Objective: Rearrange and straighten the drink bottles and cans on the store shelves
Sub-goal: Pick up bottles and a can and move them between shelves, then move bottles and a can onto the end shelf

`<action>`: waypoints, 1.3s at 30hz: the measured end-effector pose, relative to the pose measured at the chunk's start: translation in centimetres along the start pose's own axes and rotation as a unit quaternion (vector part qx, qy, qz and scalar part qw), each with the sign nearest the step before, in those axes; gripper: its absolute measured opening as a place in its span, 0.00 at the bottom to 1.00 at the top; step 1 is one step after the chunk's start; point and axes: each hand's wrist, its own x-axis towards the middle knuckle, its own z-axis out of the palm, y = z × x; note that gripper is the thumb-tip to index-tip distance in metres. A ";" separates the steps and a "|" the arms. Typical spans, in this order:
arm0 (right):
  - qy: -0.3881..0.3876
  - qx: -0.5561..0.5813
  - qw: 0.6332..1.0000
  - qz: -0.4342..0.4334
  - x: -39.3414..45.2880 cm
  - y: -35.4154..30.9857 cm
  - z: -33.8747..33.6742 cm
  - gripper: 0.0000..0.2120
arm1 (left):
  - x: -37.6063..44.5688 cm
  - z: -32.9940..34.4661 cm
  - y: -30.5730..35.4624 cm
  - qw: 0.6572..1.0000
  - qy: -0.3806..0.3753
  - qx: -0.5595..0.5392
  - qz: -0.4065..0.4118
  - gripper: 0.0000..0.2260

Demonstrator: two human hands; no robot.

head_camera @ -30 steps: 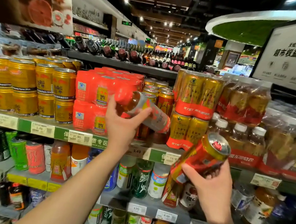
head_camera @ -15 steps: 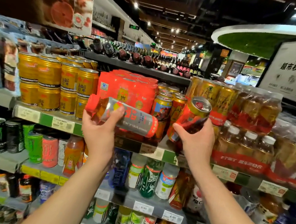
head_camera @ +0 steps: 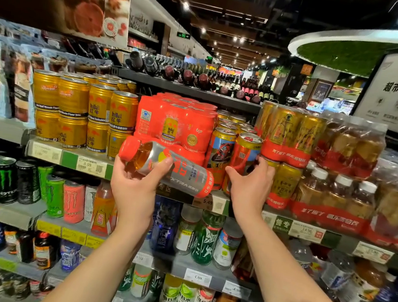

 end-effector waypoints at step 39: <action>-0.287 0.092 0.946 0.122 -9.4 20.9 -21.4 0.21 | -21.7 13.1 -12.1 0.853 -0.457 0.219 -0.123 0.27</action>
